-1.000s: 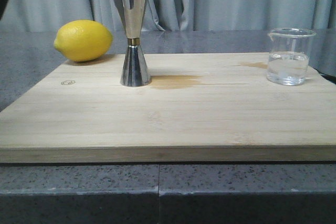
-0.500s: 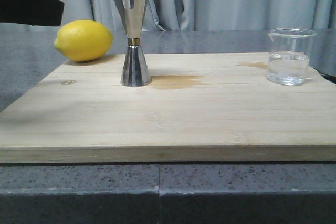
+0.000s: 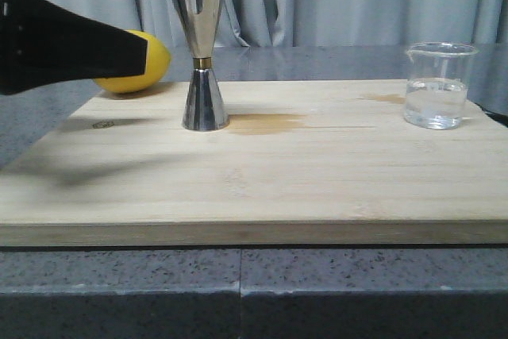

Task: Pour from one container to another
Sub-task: 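Move the left gripper to the steel jigger and close around its waist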

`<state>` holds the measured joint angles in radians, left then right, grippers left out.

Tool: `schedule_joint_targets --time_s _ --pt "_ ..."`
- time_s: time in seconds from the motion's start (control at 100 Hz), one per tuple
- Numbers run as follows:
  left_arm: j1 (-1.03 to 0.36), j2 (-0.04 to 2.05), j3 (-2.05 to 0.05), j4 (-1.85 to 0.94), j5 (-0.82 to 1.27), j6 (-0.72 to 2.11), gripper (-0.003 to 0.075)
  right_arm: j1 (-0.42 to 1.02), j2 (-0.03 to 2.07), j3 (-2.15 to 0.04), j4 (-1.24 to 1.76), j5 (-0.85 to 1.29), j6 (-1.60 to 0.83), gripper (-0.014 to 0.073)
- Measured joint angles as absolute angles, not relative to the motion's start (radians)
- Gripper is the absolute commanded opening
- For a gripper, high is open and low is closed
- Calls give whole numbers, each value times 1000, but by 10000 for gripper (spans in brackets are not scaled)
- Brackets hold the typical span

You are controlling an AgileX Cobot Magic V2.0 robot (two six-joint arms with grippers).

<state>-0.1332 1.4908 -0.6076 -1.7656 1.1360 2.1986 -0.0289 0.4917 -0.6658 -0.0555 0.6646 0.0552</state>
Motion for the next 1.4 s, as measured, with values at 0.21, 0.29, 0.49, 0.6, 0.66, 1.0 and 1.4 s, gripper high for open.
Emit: schedule_joint_targets --time_s 0.21,0.29,0.49,0.6,0.66,1.0,1.4 --pt "-156 1593 -669 -1772 1145 2216 587 -29 492 -666 -55 665 55 575" --pt "-177 1622 -700 -1774 1146 2222 587 -29 492 -666 -55 665 55 575" --pt "-239 1691 -775 -1774 1148 2224 587 -29 492 -666 -55 665 55 575" --pt "-263 1723 -825 -1774 1151 2226 587 -29 492 -666 -55 665 55 575" --pt "-274 1743 -848 -1774 1153 2226 587 -29 492 -666 -55 665 55 575" --pt "-296 1770 -893 -1774 1153 2226 562 -29 492 -666 -55 666 55 575" --pt "-296 1770 -895 -1774 1153 2226 239 -29 492 -666 -55 666 55 575"
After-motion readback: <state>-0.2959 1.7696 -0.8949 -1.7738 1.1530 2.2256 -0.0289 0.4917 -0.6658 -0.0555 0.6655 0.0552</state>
